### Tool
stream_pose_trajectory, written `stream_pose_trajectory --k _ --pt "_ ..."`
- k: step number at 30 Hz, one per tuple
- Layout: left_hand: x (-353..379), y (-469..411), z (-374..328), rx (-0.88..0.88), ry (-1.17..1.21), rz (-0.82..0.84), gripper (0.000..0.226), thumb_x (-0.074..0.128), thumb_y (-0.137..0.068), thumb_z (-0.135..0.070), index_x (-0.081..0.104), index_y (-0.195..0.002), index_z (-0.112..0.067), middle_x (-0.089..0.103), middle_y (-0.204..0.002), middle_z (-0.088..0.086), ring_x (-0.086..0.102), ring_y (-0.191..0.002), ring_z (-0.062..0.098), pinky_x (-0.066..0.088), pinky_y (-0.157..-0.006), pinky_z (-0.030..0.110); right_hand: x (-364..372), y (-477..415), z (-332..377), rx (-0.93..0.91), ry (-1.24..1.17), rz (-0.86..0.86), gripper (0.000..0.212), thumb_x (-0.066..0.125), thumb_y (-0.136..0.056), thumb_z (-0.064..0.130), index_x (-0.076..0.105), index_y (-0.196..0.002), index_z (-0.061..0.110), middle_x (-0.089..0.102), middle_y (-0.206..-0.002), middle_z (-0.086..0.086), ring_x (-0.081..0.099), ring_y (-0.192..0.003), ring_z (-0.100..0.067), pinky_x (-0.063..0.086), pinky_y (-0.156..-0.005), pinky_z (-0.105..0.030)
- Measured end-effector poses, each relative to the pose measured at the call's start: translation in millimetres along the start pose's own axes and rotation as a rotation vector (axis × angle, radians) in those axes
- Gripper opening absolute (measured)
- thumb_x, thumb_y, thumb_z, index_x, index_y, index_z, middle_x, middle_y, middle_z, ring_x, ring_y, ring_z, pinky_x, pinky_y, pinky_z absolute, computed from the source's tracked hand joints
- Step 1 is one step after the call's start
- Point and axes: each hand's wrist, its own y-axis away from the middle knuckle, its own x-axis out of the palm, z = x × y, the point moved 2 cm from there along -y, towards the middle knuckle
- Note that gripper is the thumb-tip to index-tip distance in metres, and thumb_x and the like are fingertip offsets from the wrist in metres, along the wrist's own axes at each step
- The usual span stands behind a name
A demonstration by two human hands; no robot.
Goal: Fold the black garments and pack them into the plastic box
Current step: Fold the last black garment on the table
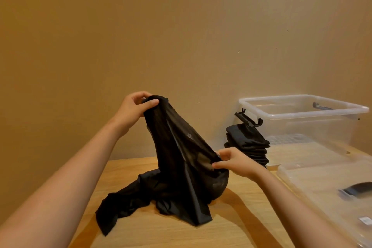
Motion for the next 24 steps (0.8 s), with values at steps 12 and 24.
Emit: stream_pose_trajectory --k 12,24 --pt "-10.2 15.2 41.1 -0.144 -0.013 -0.024 0.002 0.068 -0.089 -0.016 0.068 -0.090 -0.017 0.068 -0.092 0.002 0.064 -0.090 0.016 0.051 -0.077 0.030 -7.9 -1.8 -26.4 0.124 0.420 -0.412 0.009 0.067 -0.086 0.014 0.060 -0.082 0.019 0.058 -0.091 0.000 0.059 -0.089 -0.016 0.054 -0.082 -0.032" --pt "16.9 58.8 95.0 -0.338 0.001 0.020 0.008 0.069 -0.088 -0.020 0.073 -0.090 -0.014 0.071 -0.095 0.004 0.065 -0.093 0.018 0.049 -0.073 0.025 19.9 5.1 -24.9 0.115 0.258 -0.447 0.021 0.065 -0.084 0.004 0.051 -0.070 0.012 0.062 -0.076 -0.011 0.064 -0.074 -0.022 0.058 -0.074 -0.037"
